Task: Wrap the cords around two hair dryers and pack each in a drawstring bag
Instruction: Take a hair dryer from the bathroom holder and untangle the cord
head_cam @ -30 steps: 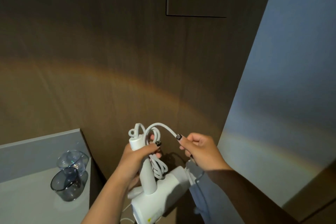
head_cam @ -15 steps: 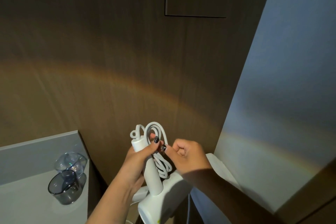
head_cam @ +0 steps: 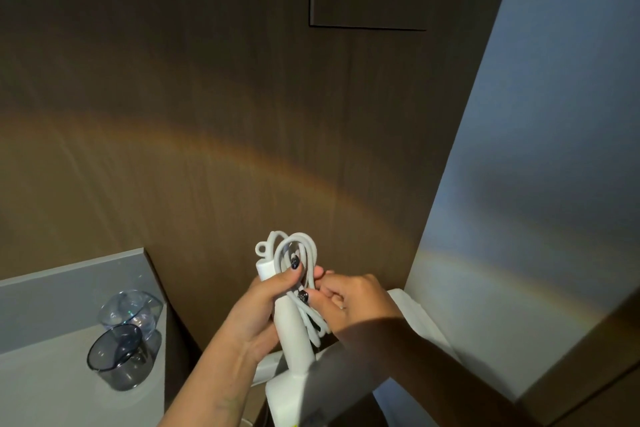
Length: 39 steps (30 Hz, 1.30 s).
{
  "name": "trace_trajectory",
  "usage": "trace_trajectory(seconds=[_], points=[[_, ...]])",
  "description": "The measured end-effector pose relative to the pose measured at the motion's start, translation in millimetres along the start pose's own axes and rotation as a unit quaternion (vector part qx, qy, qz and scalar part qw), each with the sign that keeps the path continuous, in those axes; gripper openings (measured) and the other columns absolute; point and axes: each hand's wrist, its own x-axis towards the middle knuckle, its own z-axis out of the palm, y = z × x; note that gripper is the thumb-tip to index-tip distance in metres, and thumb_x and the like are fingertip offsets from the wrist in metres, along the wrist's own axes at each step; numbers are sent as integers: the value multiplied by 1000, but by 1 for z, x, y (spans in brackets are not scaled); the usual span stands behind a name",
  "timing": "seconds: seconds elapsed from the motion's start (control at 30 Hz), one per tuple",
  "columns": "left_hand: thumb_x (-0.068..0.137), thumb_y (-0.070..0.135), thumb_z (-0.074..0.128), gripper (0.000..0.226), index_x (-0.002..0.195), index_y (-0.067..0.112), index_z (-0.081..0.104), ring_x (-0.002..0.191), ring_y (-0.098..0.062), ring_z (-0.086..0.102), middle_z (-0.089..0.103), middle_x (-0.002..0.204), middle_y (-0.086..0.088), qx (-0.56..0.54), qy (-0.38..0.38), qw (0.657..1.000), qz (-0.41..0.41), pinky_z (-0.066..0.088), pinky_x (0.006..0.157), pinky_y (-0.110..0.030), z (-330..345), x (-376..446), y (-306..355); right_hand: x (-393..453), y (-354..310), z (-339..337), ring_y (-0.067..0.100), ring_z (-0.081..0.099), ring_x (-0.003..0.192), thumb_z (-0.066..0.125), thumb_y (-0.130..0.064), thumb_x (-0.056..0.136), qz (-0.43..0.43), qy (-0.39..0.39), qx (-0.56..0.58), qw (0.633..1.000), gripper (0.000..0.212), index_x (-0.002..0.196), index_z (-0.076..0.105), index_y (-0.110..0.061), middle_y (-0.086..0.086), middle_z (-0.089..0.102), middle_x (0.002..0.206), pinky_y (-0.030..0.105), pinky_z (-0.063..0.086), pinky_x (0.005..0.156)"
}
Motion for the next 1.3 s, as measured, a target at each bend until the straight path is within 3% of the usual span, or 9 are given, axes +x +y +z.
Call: trace_trajectory(seconds=[0.17, 0.3, 0.37, 0.5, 0.6, 0.77, 1.0, 1.1, 1.3], points=[[30, 18, 99, 58, 77, 2, 69, 65, -27, 65, 65, 73, -17, 14, 26, 999, 31, 57, 62, -37, 2, 3, -4, 2, 5, 0, 5, 45, 54, 54, -41, 95, 9, 7, 18, 1000, 35, 63, 46, -30, -15, 47, 53, 17, 35, 55], [56, -5, 79, 23, 72, 10, 74, 59, -20, 65, 65, 66, -14, 23, 61, 995, 78, 57, 57, -32, 17, -1, -4, 0, 15, 3, 6, 47, 59, 44, -49, 97, 51, -19, -35, 998, 43, 61, 47, -26, -10, 48, 59, 22, 39, 58], [63, -2, 70, 17, 71, 12, 74, 58, -17, 65, 65, 63, -10, -4, 98, 991, 93, 57, 57, -30, 16, 0, -2, -3, 22, 1, 4, 43, 54, 47, -47, 97, 66, -1, -21, 998, 46, 55, 46, -27, -10, 45, 54, 20, 35, 57], [71, 10, 66, 9, 80, 11, 65, 58, -14, 64, 65, 63, -4, -80, 159, 979, 95, 51, 67, -33, 4, 1, 11, -11, 34, -8, 2, 47, 49, 60, -34, 93, 84, 53, 101, 990, 33, 65, 68, -18, -11, 50, 47, 14, 35, 53], [85, 13, 61, 10, 76, 15, 62, 54, -9, 63, 63, 61, 1, -126, 202, 962, 132, 51, 60, -27, 4, 2, 23, -12, 44, -20, 0, 42, 41, 65, -22, 90, 128, 44, 199, 971, 35, 57, 64, -13, -11, 46, 40, 11, 30, 47], [86, 21, 68, 9, 78, 20, 64, 53, -7, 64, 65, 64, 5, -210, 228, 937, 163, 51, 58, -26, 11, 2, 47, -10, 65, -41, 11, 32, 42, 67, -39, 75, 246, 33, 333, 910, 37, 57, 63, -8, 3, 37, 47, 22, 27, 46], [81, 3, 65, 12, 84, 14, 65, 56, -11, 64, 65, 68, -3, -39, 258, 947, 188, 51, 56, -27, 27, 9, 52, 2, 70, -64, 10, 39, 48, 70, -18, 82, 238, 103, 223, 940, 31, 54, 60, -11, -5, 44, 43, 21, 34, 51], [79, -1, 66, 12, 87, 8, 66, 53, -14, 64, 65, 65, -7, 70, 235, 949, 198, 51, 49, -23, 33, 8, 51, 7, 68, -71, 6, 37, 43, 69, -13, 80, 204, 91, 175, 959, 29, 56, 55, -9, -2, 40, 47, 15, 35, 46], [78, -5, 67, 18, 91, 8, 66, 62, -18, 67, 68, 69, -9, 124, 202, 954, 186, 53, 60, -30, 44, 4, 46, 15, 56, -68, 11, 38, 52, 65, -19, 85, 200, 37, 179, 963, 25, 62, 63, -10, 4, 43, 56, 25, 33, 55]])
